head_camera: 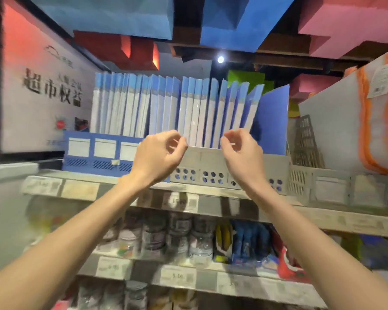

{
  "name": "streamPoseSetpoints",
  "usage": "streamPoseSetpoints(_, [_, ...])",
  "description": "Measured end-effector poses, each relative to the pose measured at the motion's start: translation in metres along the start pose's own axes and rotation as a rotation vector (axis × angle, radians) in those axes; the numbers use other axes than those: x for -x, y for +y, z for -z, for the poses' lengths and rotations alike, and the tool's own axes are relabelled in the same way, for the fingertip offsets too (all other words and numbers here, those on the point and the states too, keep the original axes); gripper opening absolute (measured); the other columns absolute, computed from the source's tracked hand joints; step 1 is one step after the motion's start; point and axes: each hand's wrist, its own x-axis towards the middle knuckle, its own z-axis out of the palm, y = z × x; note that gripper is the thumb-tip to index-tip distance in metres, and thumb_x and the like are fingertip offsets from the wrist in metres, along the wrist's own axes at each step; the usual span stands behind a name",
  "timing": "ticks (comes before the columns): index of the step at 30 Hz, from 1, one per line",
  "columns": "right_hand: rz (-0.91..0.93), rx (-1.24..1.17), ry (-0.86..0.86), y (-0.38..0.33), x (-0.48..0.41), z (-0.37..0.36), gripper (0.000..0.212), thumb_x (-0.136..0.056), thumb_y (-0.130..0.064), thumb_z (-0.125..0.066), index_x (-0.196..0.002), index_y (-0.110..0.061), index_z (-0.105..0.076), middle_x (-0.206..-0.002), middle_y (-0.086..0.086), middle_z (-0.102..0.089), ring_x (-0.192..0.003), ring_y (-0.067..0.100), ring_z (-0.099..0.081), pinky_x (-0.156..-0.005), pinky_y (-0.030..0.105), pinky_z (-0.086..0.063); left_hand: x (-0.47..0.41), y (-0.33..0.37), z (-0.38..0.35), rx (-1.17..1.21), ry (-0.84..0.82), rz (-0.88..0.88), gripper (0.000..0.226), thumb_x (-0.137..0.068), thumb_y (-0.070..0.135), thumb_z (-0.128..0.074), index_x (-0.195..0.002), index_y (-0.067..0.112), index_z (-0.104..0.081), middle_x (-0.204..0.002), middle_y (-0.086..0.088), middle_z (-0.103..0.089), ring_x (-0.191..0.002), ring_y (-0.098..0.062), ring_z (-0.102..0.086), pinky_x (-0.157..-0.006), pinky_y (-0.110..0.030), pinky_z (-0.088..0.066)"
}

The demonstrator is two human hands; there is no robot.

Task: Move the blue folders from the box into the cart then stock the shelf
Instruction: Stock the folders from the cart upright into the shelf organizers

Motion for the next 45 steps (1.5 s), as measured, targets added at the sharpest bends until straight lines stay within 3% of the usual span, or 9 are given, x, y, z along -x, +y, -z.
streamPoseSetpoints(2, [-0.007, -0.097, -0.064, -0.020, 0.033, -0.028, 0.011, -0.098, -0.027, -0.058, -0.104, -0.018, -0.063, -0.093, -0.013, -0.065, -0.081, -0.004, -0.061, -0.068, 0.011, -0.046, 0.036, -0.009, 0.036, -0.025, 0.013, 0.045, 0.040, -0.091, 0.051, -0.044, -0.077, 0.022, -0.069, -0.073, 0.012, -0.074, -0.066, -0.002, -0.069, -0.068, -0.037, -0.056])
streamPoseSetpoints(8, [-0.084, -0.321, -0.250, -0.068, 0.134, -0.109, 0.012, -0.089, -0.035, -0.061, -0.087, -0.024, -0.064, -0.083, -0.004, -0.072, -0.076, 0.018, -0.070, -0.076, 0.046, -0.057, 0.144, -0.047, 0.133, -0.064, 0.031, 0.236, 0.037, -0.094, 0.053, -0.047, -0.078, 0.025, -0.066, -0.071, 0.006, -0.072, -0.065, -0.017, -0.070, -0.064, -0.044, -0.056])
streamPoseSetpoints(11, [-0.139, -0.430, -0.409, -0.095, 0.183, -0.149, 0.020, -0.085, -0.045, -0.057, -0.083, -0.027, -0.066, -0.081, -0.004, -0.074, -0.076, 0.019, -0.071, -0.075, 0.048, -0.058, 0.202, -0.063, 0.187, -0.132, 0.111, 0.364, 0.033, -0.091, 0.047, -0.049, -0.076, 0.023, -0.066, -0.069, 0.004, -0.071, -0.061, -0.018, -0.067, -0.060, -0.042, -0.057])
streamPoseSetpoints(19, [-0.226, -0.616, -0.760, -0.140, 0.301, -0.246, 0.006, -0.093, -0.021, -0.064, -0.089, -0.023, -0.067, -0.081, -0.003, -0.073, -0.070, 0.012, -0.071, -0.074, 0.044, -0.059, 0.307, -0.104, 0.290, -0.399, 0.258, 0.581, 0.028, -0.095, 0.037, -0.050, -0.077, 0.026, -0.067, -0.069, 0.016, -0.071, -0.066, -0.002, -0.068, -0.061, -0.039, -0.056])
streamPoseSetpoints(25, [-0.275, -0.734, -0.904, -0.175, 0.356, -0.320, 0.005, -0.091, -0.022, -0.063, -0.087, -0.024, -0.065, -0.076, 0.003, -0.071, -0.071, 0.027, -0.070, -0.070, 0.051, -0.058, 0.359, -0.140, 0.350, -0.580, 0.275, 0.721, 0.031, -0.092, 0.049, -0.044, -0.077, 0.031, -0.064, -0.071, 0.020, -0.072, -0.058, -0.002, -0.066, -0.065, -0.041, -0.056])
streamPoseSetpoints(33, [-0.344, -0.848, -1.096, -0.239, 0.424, -0.410, 0.003, -0.095, -0.021, -0.060, -0.094, -0.022, -0.062, -0.083, 0.000, -0.070, -0.078, 0.018, -0.070, -0.073, 0.045, -0.059, 0.412, -0.194, 0.433, -0.751, 0.297, 0.897, 0.030, -0.091, 0.045, -0.045, -0.075, 0.030, -0.066, -0.066, 0.021, -0.068, -0.058, 0.002, -0.060, -0.057, -0.029, -0.043])
streamPoseSetpoints(38, [-0.361, -0.809, -1.177, -0.267, 0.467, -0.476, 0.008, -0.096, -0.018, -0.057, -0.097, -0.012, -0.063, -0.081, -0.003, -0.067, -0.070, 0.005, -0.062, -0.057, 0.009, -0.043, 0.451, -0.244, 0.482, -0.781, 0.303, 1.029, 0.026, -0.095, 0.037, -0.050, -0.076, 0.029, -0.065, -0.069, 0.021, -0.070, -0.056, -0.001, -0.065, -0.062, -0.036, -0.057])
streamPoseSetpoints(42, [-0.387, -0.739, -1.256, -0.282, 0.503, -0.539, 0.011, -0.096, -0.016, -0.055, -0.101, -0.009, -0.063, -0.081, -0.006, -0.063, -0.069, -0.005, -0.053, -0.057, 0.003, -0.038, 0.485, -0.300, 0.514, -0.783, 0.281, 1.132, 0.026, -0.097, 0.036, -0.050, -0.078, 0.028, -0.065, -0.070, 0.021, -0.070, -0.056, -0.003, -0.066, -0.063, -0.038, -0.057])
streamPoseSetpoints(45, [-0.419, -0.671, -1.317, -0.285, 0.527, -0.581, 0.012, -0.098, -0.017, -0.053, -0.105, -0.012, -0.061, -0.089, -0.006, -0.061, -0.077, 0.000, -0.055, -0.058, 0.001, -0.038, 0.509, -0.335, 0.536, -0.778, 0.266, 1.185, 0.025, -0.099, 0.030, -0.052, -0.079, 0.027, -0.066, -0.068, 0.015, -0.070, -0.053, -0.002, -0.064, -0.060, -0.032, -0.055])
